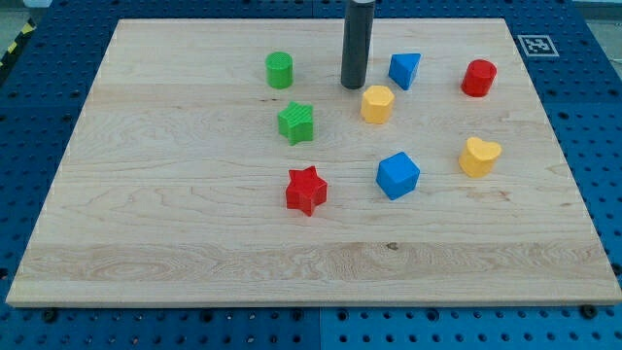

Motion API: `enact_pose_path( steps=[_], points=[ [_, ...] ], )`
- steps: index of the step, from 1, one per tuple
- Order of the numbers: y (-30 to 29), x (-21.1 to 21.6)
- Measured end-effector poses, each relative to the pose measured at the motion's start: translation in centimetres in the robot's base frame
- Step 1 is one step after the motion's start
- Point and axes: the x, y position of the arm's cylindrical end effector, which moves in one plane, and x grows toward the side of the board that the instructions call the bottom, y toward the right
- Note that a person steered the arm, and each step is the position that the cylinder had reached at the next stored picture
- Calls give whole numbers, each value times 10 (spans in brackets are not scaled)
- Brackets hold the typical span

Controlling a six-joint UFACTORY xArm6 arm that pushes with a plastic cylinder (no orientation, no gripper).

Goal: Push the yellow hexagon closer to the green star

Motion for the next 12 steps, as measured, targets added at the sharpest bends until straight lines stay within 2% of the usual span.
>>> enact_pose_path(
  steps=[2, 3, 4, 6, 7, 9, 12],
  points=[
    [44, 6],
    [49, 29],
    [55, 32],
    [85, 64],
    [84, 64],
    [24, 64],
    [-32, 64]
  ],
)
